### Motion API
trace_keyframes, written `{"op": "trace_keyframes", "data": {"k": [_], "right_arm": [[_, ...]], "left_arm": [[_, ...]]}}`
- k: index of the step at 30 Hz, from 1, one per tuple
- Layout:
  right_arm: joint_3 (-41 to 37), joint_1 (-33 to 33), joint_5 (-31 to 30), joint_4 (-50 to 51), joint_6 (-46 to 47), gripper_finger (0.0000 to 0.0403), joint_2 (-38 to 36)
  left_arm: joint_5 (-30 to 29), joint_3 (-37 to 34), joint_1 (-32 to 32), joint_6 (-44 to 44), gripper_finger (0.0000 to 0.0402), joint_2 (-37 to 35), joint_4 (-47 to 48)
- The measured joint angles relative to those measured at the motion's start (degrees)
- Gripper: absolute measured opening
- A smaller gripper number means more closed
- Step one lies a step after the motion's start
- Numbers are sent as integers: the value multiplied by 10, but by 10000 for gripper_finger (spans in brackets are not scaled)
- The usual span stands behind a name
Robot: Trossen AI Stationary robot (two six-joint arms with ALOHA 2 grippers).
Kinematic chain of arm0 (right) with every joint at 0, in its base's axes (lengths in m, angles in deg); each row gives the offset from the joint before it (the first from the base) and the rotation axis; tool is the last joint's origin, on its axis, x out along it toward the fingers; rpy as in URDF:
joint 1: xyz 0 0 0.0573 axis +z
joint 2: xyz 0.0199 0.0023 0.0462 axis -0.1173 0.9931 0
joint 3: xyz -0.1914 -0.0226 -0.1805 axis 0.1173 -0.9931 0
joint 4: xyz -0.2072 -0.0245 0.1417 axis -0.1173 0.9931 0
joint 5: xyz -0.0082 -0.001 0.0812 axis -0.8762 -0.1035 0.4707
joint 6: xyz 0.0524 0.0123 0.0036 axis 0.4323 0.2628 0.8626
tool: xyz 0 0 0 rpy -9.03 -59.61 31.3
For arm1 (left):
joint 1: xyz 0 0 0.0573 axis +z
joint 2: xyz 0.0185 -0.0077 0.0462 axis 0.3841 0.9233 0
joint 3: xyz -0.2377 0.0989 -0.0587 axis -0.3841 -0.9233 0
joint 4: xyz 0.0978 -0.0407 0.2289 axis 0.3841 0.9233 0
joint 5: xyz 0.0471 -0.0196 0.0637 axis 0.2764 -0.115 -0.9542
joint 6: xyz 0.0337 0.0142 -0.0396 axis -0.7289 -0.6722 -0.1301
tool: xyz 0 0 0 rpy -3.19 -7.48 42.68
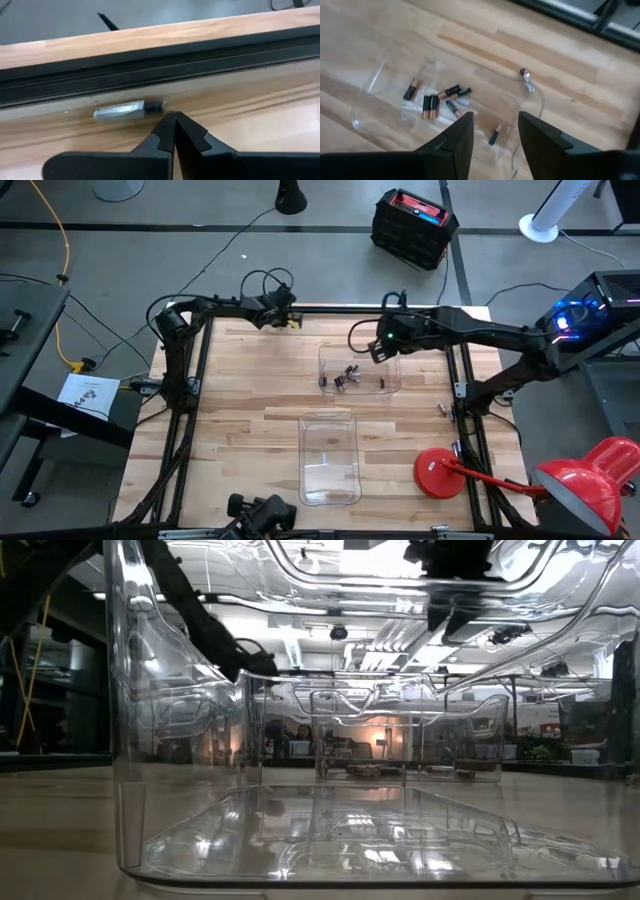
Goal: Sort batteries
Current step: Put the silver battery into the bottom transparent bin
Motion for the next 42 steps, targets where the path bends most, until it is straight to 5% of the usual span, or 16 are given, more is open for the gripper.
{"op": "trace_keyframes", "data": {"k": [8,16,21,29,34,42], "right_arm": [[0,-1,-16,1,5,149,-24],[0,-15,-25,-3,-16,149,-23],[0,-22,-23,-7,-20,149,-23],[0,-22,-13,-9,-32,149,-23],[0,-22,-12,-10,-34,149,-23],[0,-22,-12,-12,-45,149,-23]], "left_arm": [[28,-3,-6,-9,0,-48,23],[-81,1,-11,-110,0,-129,24],[2,-2,40,-115,0,-95,82],[157,10,89,-277,0,-82,86],[161,16,99,-346,22,-82,141],[149,16,84,-449,118,-60,138]]}}
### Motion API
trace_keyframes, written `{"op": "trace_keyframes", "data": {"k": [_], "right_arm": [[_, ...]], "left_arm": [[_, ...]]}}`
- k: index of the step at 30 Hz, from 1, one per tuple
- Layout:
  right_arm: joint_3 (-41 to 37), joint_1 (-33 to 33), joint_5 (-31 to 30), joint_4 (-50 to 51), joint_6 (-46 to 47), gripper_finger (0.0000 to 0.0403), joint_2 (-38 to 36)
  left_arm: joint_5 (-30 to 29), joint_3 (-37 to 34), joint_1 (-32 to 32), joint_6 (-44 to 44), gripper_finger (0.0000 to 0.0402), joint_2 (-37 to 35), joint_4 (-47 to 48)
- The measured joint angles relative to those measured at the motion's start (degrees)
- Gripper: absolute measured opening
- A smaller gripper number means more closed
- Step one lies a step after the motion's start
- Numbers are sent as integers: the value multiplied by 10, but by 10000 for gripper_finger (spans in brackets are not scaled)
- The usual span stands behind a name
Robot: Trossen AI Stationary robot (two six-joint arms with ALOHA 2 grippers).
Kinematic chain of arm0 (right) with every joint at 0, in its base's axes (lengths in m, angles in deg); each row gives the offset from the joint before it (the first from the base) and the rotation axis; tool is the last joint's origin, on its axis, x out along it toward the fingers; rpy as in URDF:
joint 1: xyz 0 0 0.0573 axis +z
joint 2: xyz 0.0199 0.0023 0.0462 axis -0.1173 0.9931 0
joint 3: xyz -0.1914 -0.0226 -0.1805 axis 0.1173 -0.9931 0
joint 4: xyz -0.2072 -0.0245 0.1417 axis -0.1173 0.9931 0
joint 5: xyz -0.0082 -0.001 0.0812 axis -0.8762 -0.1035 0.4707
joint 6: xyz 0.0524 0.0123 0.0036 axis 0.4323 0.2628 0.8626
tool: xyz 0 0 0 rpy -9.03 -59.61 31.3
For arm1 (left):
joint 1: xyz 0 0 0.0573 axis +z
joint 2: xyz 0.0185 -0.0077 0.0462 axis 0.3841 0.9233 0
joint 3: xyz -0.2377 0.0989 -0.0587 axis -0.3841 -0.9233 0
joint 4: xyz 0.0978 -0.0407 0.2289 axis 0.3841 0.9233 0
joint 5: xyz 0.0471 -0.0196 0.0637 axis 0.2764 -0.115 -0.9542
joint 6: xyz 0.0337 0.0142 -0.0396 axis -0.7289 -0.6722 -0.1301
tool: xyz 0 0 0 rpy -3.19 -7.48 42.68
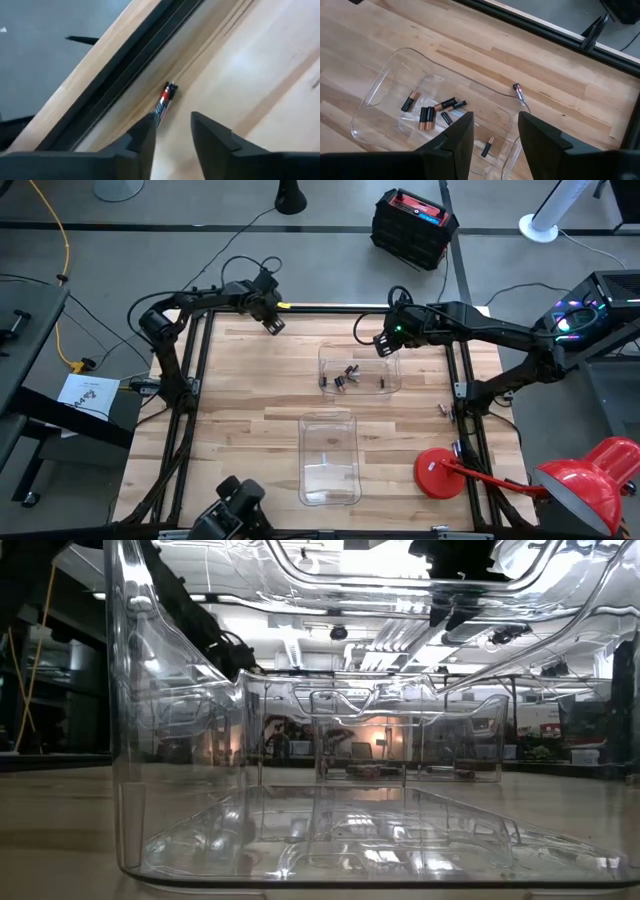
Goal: Sort batteries
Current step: Put the silver battery into the bottom transparent bin
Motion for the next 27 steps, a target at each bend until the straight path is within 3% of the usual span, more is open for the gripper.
{"op": "trace_keyframes", "data": {"k": [4,8,11,16,21,27], "right_arm": [[0,0,0,-5,1,149,0],[0,0,5,-11,2,149,0],[0,0,18,-17,2,149,0],[0,1,30,-18,2,149,0],[0,1,26,-19,2,149,0],[0,1,17,-21,-2,149,0]], "left_arm": [[-13,13,-1,-29,148,29,-3],[-25,47,6,-43,152,68,14],[12,81,13,-40,144,101,58],[78,112,17,-48,109,126,135],[123,106,-10,-28,21,103,232],[190,103,-46,-23,9,10,257]]}}
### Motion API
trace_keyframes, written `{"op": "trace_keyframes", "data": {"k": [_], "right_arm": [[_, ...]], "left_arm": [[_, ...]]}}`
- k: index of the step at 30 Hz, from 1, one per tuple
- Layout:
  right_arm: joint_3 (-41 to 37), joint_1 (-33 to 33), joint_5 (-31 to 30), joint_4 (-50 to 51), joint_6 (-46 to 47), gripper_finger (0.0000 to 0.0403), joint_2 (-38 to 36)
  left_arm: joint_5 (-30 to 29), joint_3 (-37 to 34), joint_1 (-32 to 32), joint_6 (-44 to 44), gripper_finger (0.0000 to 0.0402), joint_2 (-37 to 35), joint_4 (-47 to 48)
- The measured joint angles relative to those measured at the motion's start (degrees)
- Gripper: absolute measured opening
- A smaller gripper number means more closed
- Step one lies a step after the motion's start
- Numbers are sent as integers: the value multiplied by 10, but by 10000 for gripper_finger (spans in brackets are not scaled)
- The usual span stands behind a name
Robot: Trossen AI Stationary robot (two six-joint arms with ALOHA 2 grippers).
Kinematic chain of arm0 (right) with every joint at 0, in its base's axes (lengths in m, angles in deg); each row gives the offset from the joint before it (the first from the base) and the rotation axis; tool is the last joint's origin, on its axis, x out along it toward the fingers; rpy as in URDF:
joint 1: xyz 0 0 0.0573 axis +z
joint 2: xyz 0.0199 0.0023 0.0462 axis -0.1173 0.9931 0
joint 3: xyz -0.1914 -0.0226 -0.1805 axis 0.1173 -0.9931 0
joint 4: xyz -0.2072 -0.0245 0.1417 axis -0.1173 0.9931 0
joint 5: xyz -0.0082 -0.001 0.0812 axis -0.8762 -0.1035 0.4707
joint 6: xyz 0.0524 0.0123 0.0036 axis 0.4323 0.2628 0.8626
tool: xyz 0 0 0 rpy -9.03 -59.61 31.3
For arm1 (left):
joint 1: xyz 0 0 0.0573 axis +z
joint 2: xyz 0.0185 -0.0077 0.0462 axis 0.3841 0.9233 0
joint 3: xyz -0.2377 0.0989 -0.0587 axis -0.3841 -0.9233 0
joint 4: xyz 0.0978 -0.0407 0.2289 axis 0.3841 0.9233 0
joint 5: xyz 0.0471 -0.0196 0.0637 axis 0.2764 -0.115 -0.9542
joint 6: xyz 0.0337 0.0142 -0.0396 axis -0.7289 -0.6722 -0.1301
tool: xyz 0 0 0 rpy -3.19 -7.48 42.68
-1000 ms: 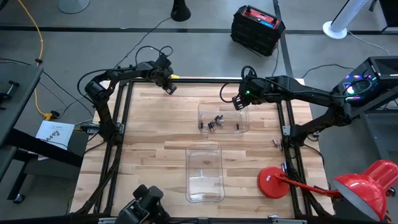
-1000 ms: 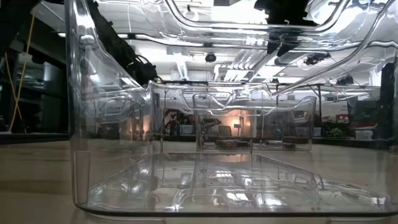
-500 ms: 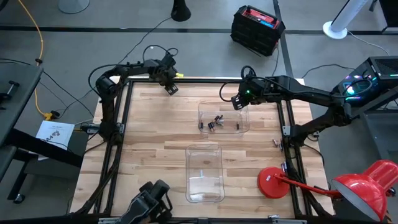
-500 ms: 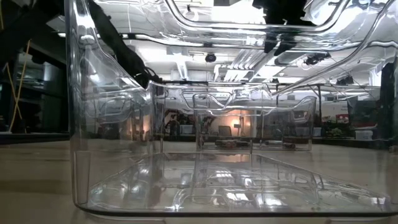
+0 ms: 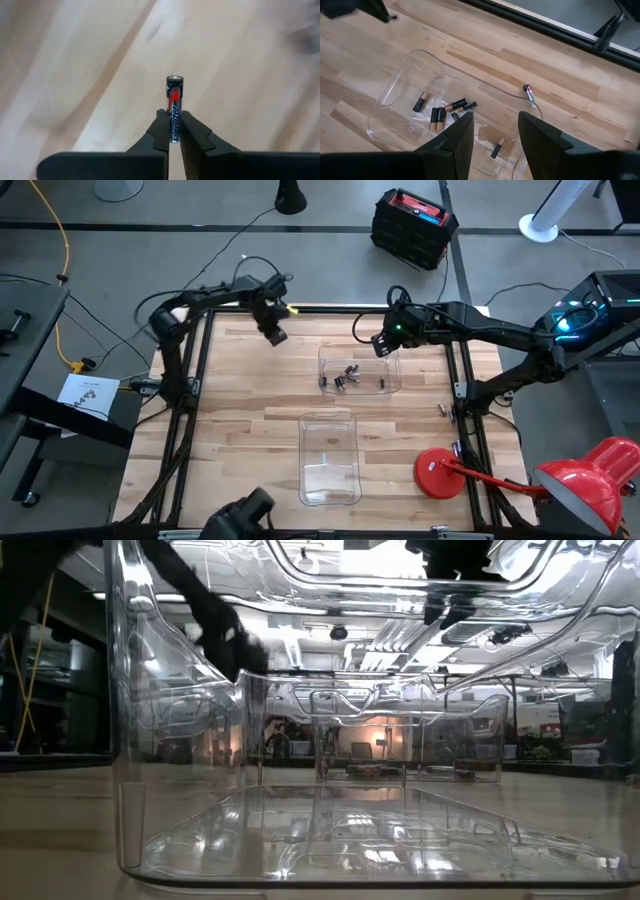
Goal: Sort batteries
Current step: Put the silver battery into the bottom transparent bin
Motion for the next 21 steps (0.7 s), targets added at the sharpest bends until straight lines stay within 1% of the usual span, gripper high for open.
{"op": "trace_keyframes", "data": {"k": [2,4,5,7,8,10,13,16,19,21], "right_arm": [[0,0,-5,0,-1,149,0],[0,0,-7,0,-1,149,0],[0,0,-9,0,-3,149,0],[0,-1,-9,0,-14,149,0],[0,-1,-9,-1,-21,149,0],[0,-1,-9,-1,-32,149,1],[0,-6,-9,-4,-41,149,2],[0,-16,-9,-8,-42,149,2],[0,-28,-8,-9,-45,149,2],[0,-35,-1,-11,-53,149,2]], "left_arm": [[14,0,-13,0,7,-44,13],[49,-2,-32,-7,6,-91,16],[77,-1,-48,-13,6,-117,13],[132,1,-89,-24,5,-168,9],[145,1,-113,-34,5,-188,4],[144,1,-170,-64,5,-212,-8],[140,1,-258,-101,5,-221,-53],[142,1,-335,-139,5,-199,-117],[149,1,-381,-186,5,-161,-188],[192,1,-390,-205,6,-136,-232]]}}
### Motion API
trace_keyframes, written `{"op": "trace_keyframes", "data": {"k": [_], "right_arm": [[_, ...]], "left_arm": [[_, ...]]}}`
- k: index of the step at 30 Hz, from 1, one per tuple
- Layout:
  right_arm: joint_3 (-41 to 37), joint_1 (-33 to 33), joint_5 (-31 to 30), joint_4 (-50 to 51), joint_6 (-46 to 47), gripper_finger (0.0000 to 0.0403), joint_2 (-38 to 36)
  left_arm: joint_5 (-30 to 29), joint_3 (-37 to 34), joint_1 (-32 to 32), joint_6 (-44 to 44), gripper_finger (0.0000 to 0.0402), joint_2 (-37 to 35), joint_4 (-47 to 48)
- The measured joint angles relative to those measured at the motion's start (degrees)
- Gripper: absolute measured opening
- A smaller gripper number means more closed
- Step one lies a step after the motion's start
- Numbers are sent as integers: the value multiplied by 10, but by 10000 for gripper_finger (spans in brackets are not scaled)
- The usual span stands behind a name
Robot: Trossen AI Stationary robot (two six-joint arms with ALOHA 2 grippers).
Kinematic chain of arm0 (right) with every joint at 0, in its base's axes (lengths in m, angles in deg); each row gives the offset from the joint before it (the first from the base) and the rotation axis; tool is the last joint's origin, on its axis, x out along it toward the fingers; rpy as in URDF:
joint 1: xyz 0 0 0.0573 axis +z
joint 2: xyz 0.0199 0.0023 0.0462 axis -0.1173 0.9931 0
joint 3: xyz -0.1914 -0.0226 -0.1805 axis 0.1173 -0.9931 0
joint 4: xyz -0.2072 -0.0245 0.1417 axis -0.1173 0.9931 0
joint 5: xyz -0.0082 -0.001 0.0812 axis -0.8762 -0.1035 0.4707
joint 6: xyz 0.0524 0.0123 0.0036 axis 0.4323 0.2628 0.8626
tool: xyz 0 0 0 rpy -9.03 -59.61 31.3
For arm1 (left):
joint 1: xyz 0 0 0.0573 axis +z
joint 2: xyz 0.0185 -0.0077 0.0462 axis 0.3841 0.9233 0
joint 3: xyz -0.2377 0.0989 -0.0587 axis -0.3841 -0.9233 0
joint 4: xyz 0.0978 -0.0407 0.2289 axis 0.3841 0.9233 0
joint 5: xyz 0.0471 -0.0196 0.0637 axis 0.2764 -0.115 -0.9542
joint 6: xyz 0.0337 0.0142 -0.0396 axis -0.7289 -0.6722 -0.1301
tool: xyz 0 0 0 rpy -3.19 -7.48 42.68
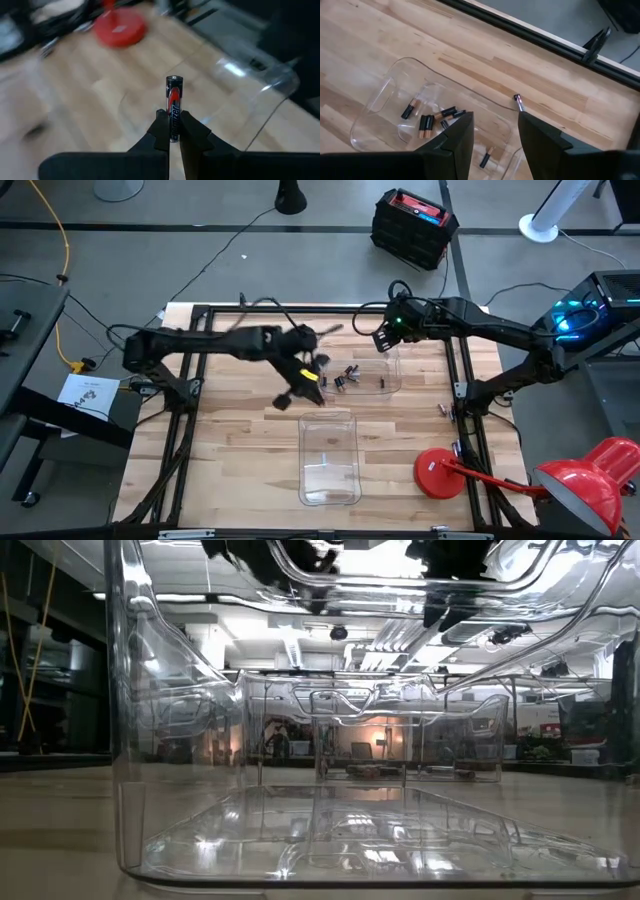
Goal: Sort batteries
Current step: Put the silver battery into the bottom transparent bin, then adjust the top transparent bin
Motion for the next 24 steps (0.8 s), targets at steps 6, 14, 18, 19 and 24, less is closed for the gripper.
{"op": "trace_keyframes", "data": {"k": [6,14,18,19,24], "right_arm": [[0,-15,24,-4,-24,149,0],[0,-16,32,-6,-38,149,0],[0,-14,48,1,-38,149,0],[0,-14,52,5,-38,149,0],[0,-14,64,35,-32,149,0]], "left_arm": [[87,0,-17,57,13,62,-38],[92,0,-58,107,54,84,-36],[91,0,-49,135,105,81,-46],[92,0,-48,141,118,81,-45],[98,1,-42,152,163,80,-19]]}}
